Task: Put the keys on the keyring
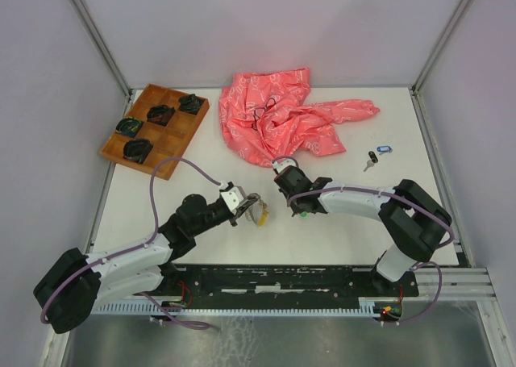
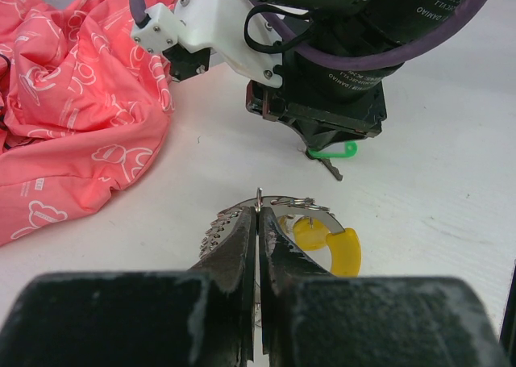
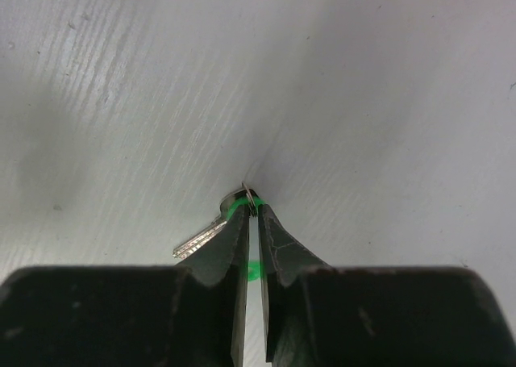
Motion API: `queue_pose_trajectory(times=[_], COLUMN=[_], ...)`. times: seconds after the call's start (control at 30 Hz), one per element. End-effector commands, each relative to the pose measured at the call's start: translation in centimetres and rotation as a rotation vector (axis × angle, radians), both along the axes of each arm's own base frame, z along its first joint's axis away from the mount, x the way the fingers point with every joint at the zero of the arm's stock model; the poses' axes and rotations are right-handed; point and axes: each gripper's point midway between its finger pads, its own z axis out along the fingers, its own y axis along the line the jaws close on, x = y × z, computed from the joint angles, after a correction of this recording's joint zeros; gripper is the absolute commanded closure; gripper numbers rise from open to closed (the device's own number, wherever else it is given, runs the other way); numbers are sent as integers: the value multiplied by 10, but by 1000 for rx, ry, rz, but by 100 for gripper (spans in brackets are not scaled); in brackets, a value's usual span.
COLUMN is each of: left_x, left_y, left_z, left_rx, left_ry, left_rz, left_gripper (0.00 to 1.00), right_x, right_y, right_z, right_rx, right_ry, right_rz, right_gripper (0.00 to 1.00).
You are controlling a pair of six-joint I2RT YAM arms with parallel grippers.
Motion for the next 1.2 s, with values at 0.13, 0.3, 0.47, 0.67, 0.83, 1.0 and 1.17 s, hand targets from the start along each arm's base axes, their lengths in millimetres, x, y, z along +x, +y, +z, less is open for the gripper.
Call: queue_pose_trajectory(times=[0.13, 0.3, 0.47, 0.67, 0.83, 1.0, 1.17], left_x=[2, 1, 1, -4, -9, -14, -20], left_y=[-8, -8, -8, -9, -7, -9, -17], left_z=[21, 21, 21, 24, 35, 37, 47], left_rx=[-30, -32, -30, -45, -82, -82, -77], left_ry=[-51, -50, -52, -67, -125, -197, -267], left_rz=[-29, -31, -31, -60, -74, -117, -191], left_gripper=[97, 97, 97, 97, 97, 97, 97], right_x=[5, 7, 9, 5, -4, -20, -44], right_y=[5, 7, 11, 11, 7, 7, 11], right_z=[-2, -2, 3, 30, 63, 105, 131], right_rx=[12, 14, 24, 17, 14, 65, 113], right_ry=[-26, -29, -33, -38, -56, -72, -68], right_rz=[8, 12, 35, 122, 234, 366, 577], right_gripper=[84, 85, 94, 99, 99, 99, 99])
